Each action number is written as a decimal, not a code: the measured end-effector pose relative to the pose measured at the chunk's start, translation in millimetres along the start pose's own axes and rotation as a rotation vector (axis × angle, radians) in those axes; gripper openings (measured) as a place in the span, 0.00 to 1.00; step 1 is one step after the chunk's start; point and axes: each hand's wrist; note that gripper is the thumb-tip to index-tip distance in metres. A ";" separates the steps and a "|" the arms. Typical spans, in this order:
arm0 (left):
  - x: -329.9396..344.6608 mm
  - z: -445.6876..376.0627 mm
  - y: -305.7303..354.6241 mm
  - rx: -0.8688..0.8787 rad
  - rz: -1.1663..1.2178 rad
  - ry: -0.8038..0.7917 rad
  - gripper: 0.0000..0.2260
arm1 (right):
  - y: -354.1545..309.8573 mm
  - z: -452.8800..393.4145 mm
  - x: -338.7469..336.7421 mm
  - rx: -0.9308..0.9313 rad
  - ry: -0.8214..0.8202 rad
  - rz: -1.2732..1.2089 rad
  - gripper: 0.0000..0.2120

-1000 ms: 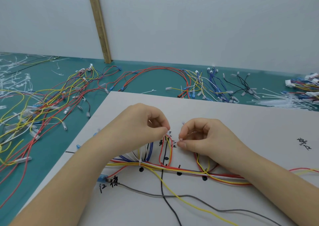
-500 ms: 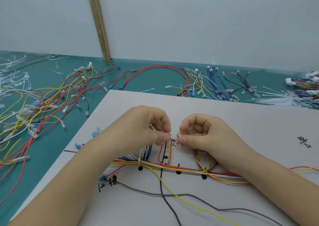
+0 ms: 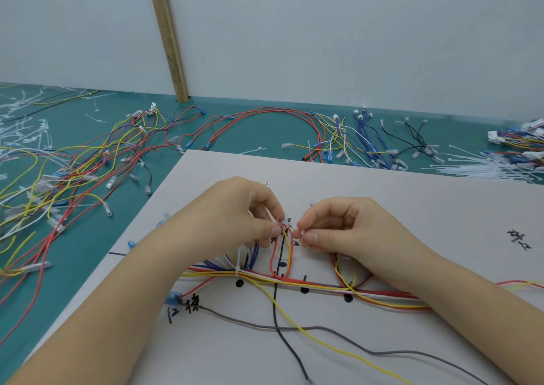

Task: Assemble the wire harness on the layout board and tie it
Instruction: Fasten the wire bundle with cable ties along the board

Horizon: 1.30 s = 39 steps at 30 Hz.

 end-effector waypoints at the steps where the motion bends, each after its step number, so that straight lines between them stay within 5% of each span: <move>1: -1.1 -0.1 -1.6 -0.016 -0.005 -0.001 0.07 | -0.5 0.4 0.9 0.002 0.000 -0.005 0.12; 13: -3.4 -0.2 -10.6 -0.161 -0.270 0.028 0.09 | -0.2 -1.0 3.4 0.099 0.155 0.055 0.11; 20: -5.7 0.3 -10.8 -0.172 -0.314 -0.006 0.10 | -3.7 3.4 5.8 -0.044 0.155 0.543 0.11; 26: -6.5 -0.5 -11.0 -0.167 -0.294 0.021 0.10 | -7.3 5.3 5.1 -0.070 0.101 0.631 0.10; 33: -4.0 -0.2 -6.2 -0.083 -0.054 0.041 0.08 | -6.4 6.3 2.5 -0.057 0.045 0.558 0.11; 39: 1.9 0.6 6.9 0.039 0.165 0.043 0.07 | -2.0 2.5 3.0 0.024 0.062 0.167 0.12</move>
Point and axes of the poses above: each hand's wrist, its own z-axis away from the middle knuckle, its own x-axis out of the palm, y = z × x, and after that the axes turned 12 degrees about -z, right-handed
